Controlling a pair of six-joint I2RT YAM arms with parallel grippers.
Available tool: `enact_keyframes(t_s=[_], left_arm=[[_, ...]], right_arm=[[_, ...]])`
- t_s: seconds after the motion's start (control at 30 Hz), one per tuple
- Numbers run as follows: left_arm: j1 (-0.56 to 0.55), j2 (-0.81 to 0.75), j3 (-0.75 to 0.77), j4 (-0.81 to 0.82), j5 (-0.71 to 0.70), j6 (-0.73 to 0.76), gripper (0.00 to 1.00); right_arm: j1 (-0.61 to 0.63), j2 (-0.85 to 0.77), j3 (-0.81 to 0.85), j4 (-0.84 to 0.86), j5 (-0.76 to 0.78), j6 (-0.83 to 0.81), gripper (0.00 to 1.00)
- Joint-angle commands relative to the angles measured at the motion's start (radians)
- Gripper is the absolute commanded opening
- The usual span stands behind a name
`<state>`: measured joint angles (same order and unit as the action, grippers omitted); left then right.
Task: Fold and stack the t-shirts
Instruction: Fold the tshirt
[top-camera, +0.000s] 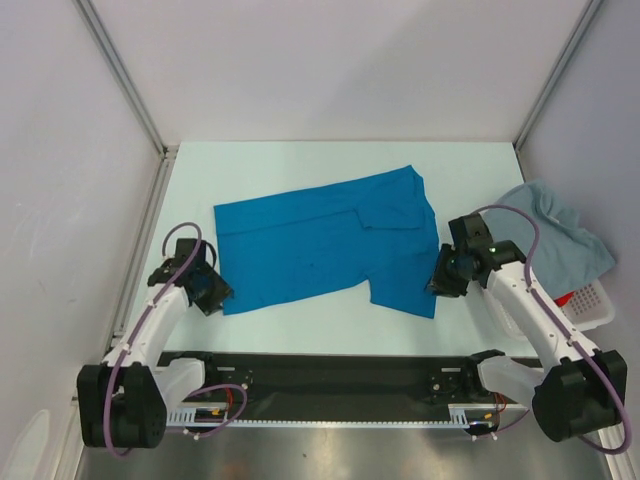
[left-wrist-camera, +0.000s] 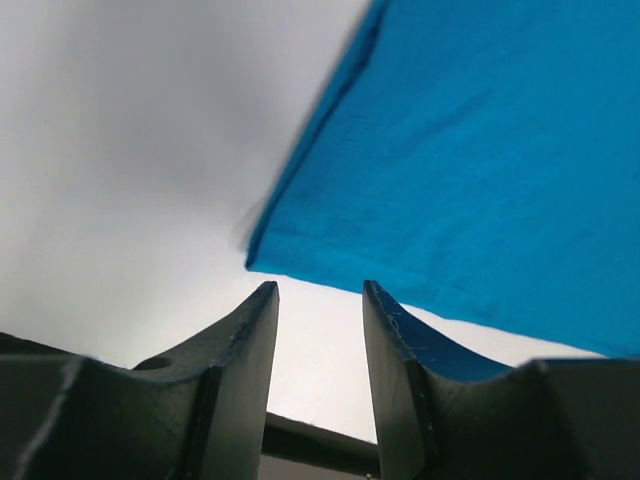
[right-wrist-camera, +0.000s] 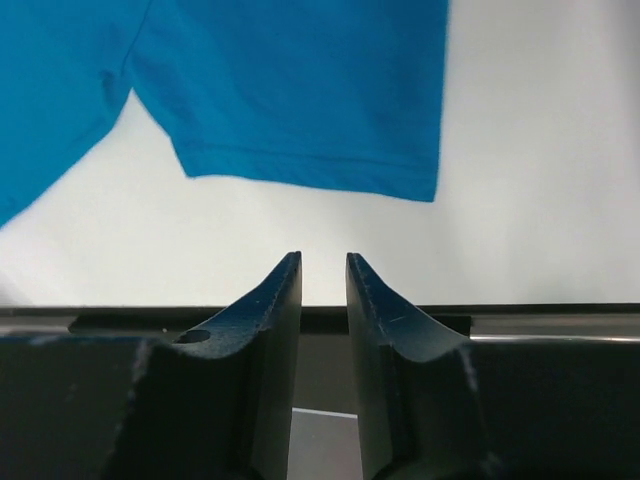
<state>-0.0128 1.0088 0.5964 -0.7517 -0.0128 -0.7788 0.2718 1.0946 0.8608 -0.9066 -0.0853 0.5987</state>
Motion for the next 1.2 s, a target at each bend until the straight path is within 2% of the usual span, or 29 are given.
enact_keyframes(t_s=[0.0, 0.23, 0.83, 1.1, 1.17], left_arm=[[0.002, 0.039, 0.013, -0.029, -0.095, -0.036, 0.44], [0.002, 0.08, -0.052, -0.002, -0.093, -0.093, 0.45], [0.008, 0.206, -0.053, 0.078, -0.118, -0.088, 0.41], [0.008, 0.264, -0.038, 0.133, -0.127, -0.063, 0.27], [0.008, 0.283, -0.023, 0.141, -0.13, -0.05, 0.19]], right_arm=[[-0.083, 0.014, 0.011, -0.011, -0.028, -0.002, 0.29], [-0.112, 0.039, 0.009, 0.0, -0.053, -0.005, 0.3], [-0.114, 0.033, -0.04, -0.005, -0.022, 0.013, 0.3], [-0.114, 0.05, -0.042, -0.011, -0.008, 0.023, 0.31], [-0.114, 0.053, -0.042, -0.011, -0.01, 0.026, 0.32]])
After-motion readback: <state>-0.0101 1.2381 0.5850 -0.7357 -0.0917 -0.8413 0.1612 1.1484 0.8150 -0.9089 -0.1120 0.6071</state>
